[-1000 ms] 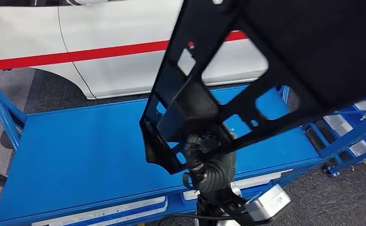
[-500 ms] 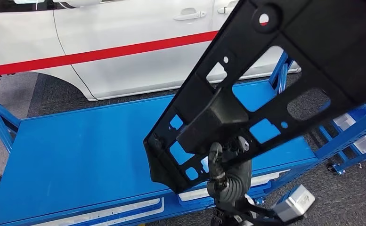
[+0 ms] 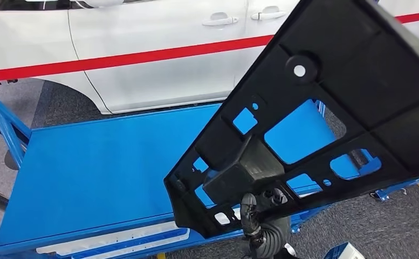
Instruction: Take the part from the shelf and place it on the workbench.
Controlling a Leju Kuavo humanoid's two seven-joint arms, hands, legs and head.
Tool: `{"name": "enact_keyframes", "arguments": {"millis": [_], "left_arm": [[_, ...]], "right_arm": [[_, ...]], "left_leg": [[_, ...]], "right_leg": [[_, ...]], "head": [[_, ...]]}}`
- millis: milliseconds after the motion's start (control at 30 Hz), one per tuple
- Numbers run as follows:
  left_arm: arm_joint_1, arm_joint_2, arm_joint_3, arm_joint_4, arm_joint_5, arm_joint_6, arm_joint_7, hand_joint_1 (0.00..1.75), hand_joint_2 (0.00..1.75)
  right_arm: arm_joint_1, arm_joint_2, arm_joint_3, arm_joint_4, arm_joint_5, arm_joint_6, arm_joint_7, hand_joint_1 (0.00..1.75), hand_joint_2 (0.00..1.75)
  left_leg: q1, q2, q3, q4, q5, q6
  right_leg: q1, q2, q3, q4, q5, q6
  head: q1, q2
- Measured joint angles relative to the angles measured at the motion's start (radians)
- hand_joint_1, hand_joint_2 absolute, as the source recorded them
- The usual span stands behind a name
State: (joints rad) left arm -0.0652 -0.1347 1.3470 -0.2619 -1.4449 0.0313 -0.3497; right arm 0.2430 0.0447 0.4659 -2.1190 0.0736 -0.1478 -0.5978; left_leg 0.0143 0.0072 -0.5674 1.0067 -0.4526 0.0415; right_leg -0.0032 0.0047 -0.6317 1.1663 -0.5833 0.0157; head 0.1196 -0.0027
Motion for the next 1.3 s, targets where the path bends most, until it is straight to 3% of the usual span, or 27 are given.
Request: {"name": "enact_keyframes", "arguments": {"millis": [67, 100, 167, 233, 267, 300, 400, 433, 467, 533, 567, 600, 667, 733, 800, 833, 900, 933, 967, 1033, 1067, 1100, 1133, 1167, 1200, 1233, 1300], "left_arm": [[0.0, 0.0, 0.0, -0.002, -0.002, 0.0, 0.0, 0.0, 1.75], [0.0, 0.0, 0.0, -0.003, -0.003, 0.0, 0.0, 0.0, 1.75], [0.0, 0.0, 0.0, -0.004, -0.003, 0.0, 0.0, 0.0, 1.75], [-0.001, -0.001, 0.0, -0.004, -0.003, 0.0, 0.0, 0.0, 1.75], [-0.001, -0.001, 0.0, -0.004, -0.004, 0.0, 0.0, 0.0, 1.75], [-0.001, -0.001, 0.0, -0.005, -0.004, 0.0, 0.0, 0.0, 1.75], [0.001, -0.001, 0.0, -0.006, -0.006, 0.0, 0.001, 0.0, 1.75], [0.002, -0.002, 0.0, -0.007, -0.006, 0.0, 0.002, 0.0, 1.75], [0.002, -0.002, 0.0, -0.008, -0.006, 0.0, 0.002, 0.0, 1.75], [0.002, -0.003, 0.0, -0.009, -0.006, 0.0, 0.002, 0.0, 1.75], [0.002, -0.003, 0.0, -0.009, -0.006, 0.0, 0.003, 0.0, 1.75], [0.001, -0.003, 0.0, -0.01, -0.006, 0.0, 0.003, 0.0, 1.75], [0.001, -0.003, 0.0, -0.012, -0.006, 0.0, 0.003, 0.0, 1.75], [-0.001, -0.003, 0.0, -0.014, -0.006, 0.0, 0.003, 0.0, 1.75], [-0.004, -0.002, 0.0, -0.017, -0.006, 0.0, 0.003, 0.0, 1.75], [-0.006, -0.002, 0.0, -0.017, -0.006, 0.0, 0.003, 0.0, 1.75], [-0.007, -0.002, 0.0, -0.018, -0.006, 0.0, 0.003, 0.0, 1.75], [-0.007, -0.003, 0.0, -0.018, -0.006, 0.0, 0.003, 0.0, 1.75], [-0.008, -0.004, 0.0, -0.018, -0.006, 0.0, 0.003, 0.0, 1.75], [-0.008, -0.004, 0.0, -0.019, -0.007, -0.001, 0.004, 0.0, 1.75], [-0.008, -0.004, 0.0, -0.019, -0.007, -0.001, 0.005, 0.0, 1.75], [-0.008, -0.004, 0.0, -0.019, -0.006, -0.002, 0.006, 0.0, 1.75], [-0.009, -0.004, 0.0, -0.019, -0.006, -0.002, 0.008, 0.0, 1.75], [-0.009, -0.004, 0.0, -0.019, -0.006, -0.004, 0.009, 0.0, 1.75], [-0.009, -0.004, 0.0, -0.019, -0.006, -0.005, 0.01, 0.0, 1.75], [-0.008, -0.004, 0.0, -0.02, -0.006, -0.007, 0.012, 0.0, 1.75], [-0.006, -0.003, 0.0, -0.02, -0.006, -0.01, 0.014, 0.0, 1.75]], "right_arm": [[0.004, 0.0, -0.003, 0.0, 0.0, 0.003, 0.0, 1.75, 1.75], [0.005, 0.0, -0.004, 0.0, 0.0, 0.004, 0.0, 1.75, 1.75], [0.006, 0.0, -0.005, 0.0, 0.0, 0.004, 0.0, 1.75, 1.75], [0.006, 0.0, -0.005, 0.0, 0.001, 0.007, 0.0, 1.75, 1.75], [0.007, 0.0, -0.005, 0.0, 0.002, 0.01, 0.0, 1.75, 1.75], [0.007, 0.0, -0.005, 0.0, 0.003, 0.013, 0.0, 1.75, 1.75], [0.008, 0.002, -0.006, 0.0, 0.003, 0.02, 0.0, 1.75, 1.75], [0.008, 0.004, -0.006, 0.0, 0.003, 0.021, 0.0, 1.75, 1.75], [0.008, 0.006, -0.007, 0.0, 0.003, 0.021, 0.0, 1.75, 1.75], [0.009, 0.008, -0.008, 0.0, 0.003, 0.022, 0.0, 1.75, 1.75], [0.009, 0.008, -0.009, 0.0, 0.003, 0.022, 0.0, 1.75, 1.75], [0.009, 0.008, -0.01, 0.0, 0.003, 0.022, 0.0, 1.75, 1.75], [0.009, 0.008, -0.011, 0.0, 0.003, 0.022, 0.0, 1.75, 1.75], [0.01, 0.008, -0.012, 0.0, 0.003, 0.022, 0.0, 1.75, 1.75], [0.009, 0.009, -0.014, 0.0, 0.003, 0.022, 0.0, 1.75, 1.75], [0.009, 0.009, -0.014, 0.0, 0.003, 0.022, 0.0, 1.75, 1.75], [0.01, 0.01, -0.015, 0.0, 0.003, 0.023, 0.0, 1.75, 1.75], [0.011, 0.011, -0.016, 0.0, 0.003, 0.024, 0.0, 1.75, 1.75], [0.012, 0.011, -0.016, 0.0, 0.003, 0.025, 0.0, 1.75, 1.75], [0.014, 0.011, -0.017, 0.0, 0.001, 0.028, 0.0, 1.75, 1.75], [0.014, 0.011, -0.018, 0.0, -0.001, 0.029, 0.0, 1.75, 1.75], [0.015, 0.011, -0.02, 0.0, -0.005, 0.032, 0.0, 1.75, 1.75], [0.016, 0.011, -0.021, 0.0, -0.013, 0.037, 0.001, 1.75, 1.75], [0.016, 0.011, -0.022, 0.0, -0.024, 0.044, 0.001, 1.75, 1.75], [0.016, 0.011, -0.024, 0.0, -0.038, 0.054, 0.001, 1.75, 1.75], [0.015, 0.011, -0.025, 0.0, -0.052, 0.063, 0.001, 1.75, 1.75], [0.012, 0.012, -0.028, 0.0, -0.075, 0.081, 0.001, 1.75, 1.75]], "left_leg": [[-0.001, 0.002, -0.022, 0.005, 0.013, 0.001], [-0.001, 0.003, -0.034, 0.008, 0.02, -0.001], [0.0, 0.003, -0.058, 0.016, 0.033, -0.006], [0.0, 0.003, -0.075, 0.023, 0.047, -0.016], [-0.001, 0.002, -0.078, 0.023, 0.054, -0.023], [-0.001, 0.002, -0.08, 0.023, 0.062, -0.03], [0.001, -0.001, -0.086, 0.02, 0.076, -0.051], [0.003, -0.002, -0.094, 0.033, 0.055, -0.055], [0.005, -0.003, -0.105, 0.068, 0.011, -0.058], [0.006, -0.003, -0.131, 0.184, -0.099, -0.061], [0.006, -0.003, -0.137, 0.245, -0.134, -0.063], [0.006, -0.003, -0.132, 0.283, -0.14, -0.062], [0.004, -0.003, -0.081, 0.272, -0.097, -0.057], [-0.001, -0.004, 0.023, 0.143, -0.068, -0.042], [-0.008, -0.004, 0.103, 0.02, -0.084, -0.031], [-0.011, -0.004, 0.114, -0.007, -0.092, -0.027], [-0.011, -0.001, 0.105, -0.021, -0.078, -0.019], [-0.008, 0.001, 0.097, -0.026, -0.065, -0.013], [-0.005, 0.004, 0.087, -0.031, -0.052, -0.007], [-0.003, 0.008, 0.06, -0.032, -0.029, 0.0], [-0.004, 0.009, 0.044, -0.03, -0.018, 0.001], [-0.003, 0.011, 0.028, -0.026, -0.007, -0.001], [-0.003, 0.015, 0.01, -0.02, 0.004, -0.002], [-0.002, 0.02, -0.008, -0.013, 0.012, -0.005], [-0.001, 0.025, -0.024, -0.004, 0.018, -0.008], [-0.002, 0.03, -0.039, 0.005, 0.023, -0.012], [-0.003, 0.041, -0.054, 0.021, 0.032, -0.025]], "right_leg": [[-0.006, 0.0, -0.024, 0.106, -0.062, 0.008], [-0.009, -0.001, -0.021, 0.13, -0.067, 0.011], [-0.015, -0.002, 0.043, 0.065, -0.02, 0.013], [-0.017, -0.002, 0.14, -0.078, 0.016, 0.011], [-0.014, -0.002, 0.168, -0.127, 0.02, 0.008], [-0.011, -0.001, 0.179, -0.153, 0.017, 0.003], [-0.007, -0.002, 0.16, -0.16, 0.039, -0.02], [-0.008, -0.004, 0.15, -0.161, 0.05, -0.029], [-0.009, -0.006, 0.137, -0.163, 0.062, -0.038], [-0.004, -0.008, 0.108, -0.161, 0.086, -0.048], [-0.001, -0.009, 0.092, -0.159, 0.097, -0.05], [0.002, -0.009, 0.076, -0.156, 0.108, -0.051], [0.006, -0.009, 0.045, -0.147, 0.126, -0.05], [0.01, -0.01, 0.019, -0.134, 0.139, -0.047], [0.011, -0.012, 0.006, -0.127, 0.153, -0.039], [0.01, -0.013, 0.003, -0.127, 0.161, -0.032], [0.007, -0.013, -0.001, -0.129, 0.173, -0.019], [0.007, -0.011, -0.007, -0.119, 0.157, -0.012], [0.006, -0.009, -0.016, -0.094, 0.122, -0.007], [0.0, -0.006, -0.041, 0.004, 0.017, 0.002], [-0.004, -0.006, -0.049, 0.064, -0.02, 0.006], [-0.007, -0.006, -0.051, 0.111, -0.033, 0.01], [-0.01, -0.006, -0.042, 0.137, -0.021, 0.014], [-0.013, -0.008, -0.017, 0.129, 0.01, 0.018], [-0.017, -0.013, 0.019, 0.094, 0.041, 0.021], [-0.019, -0.03, 0.07, 0.029, 0.054, 0.025], [-0.015, -0.059, 0.153, -0.098, 0.035, 0.018]], "head": [[0.0, 0.0], [0.0, 0.0], [0.0, 0.0], [0.0, 0.0], [0.0, 0.0], [0.0, 0.0], [-0.001, 0.0], [-0.001, 0.0], [-0.001, 0.0], [-0.001, 0.0], [-0.001, 0.0], [-0.001, 0.0], [-0.001, 0.0], [-0.001, 0.0], [-0.001, 0.0], [-0.001, 0.0], [-0.001, 0.0], [-0.001, 0.0], [0.0, 0.0], [0.0, 0.0], [-0.001, 0.0], [-0.001, 0.0], [-0.001, 0.0], [-0.001, 0.0], [-0.001, 0.0], [-0.001, 0.0], [-0.001, 0.0]]}}
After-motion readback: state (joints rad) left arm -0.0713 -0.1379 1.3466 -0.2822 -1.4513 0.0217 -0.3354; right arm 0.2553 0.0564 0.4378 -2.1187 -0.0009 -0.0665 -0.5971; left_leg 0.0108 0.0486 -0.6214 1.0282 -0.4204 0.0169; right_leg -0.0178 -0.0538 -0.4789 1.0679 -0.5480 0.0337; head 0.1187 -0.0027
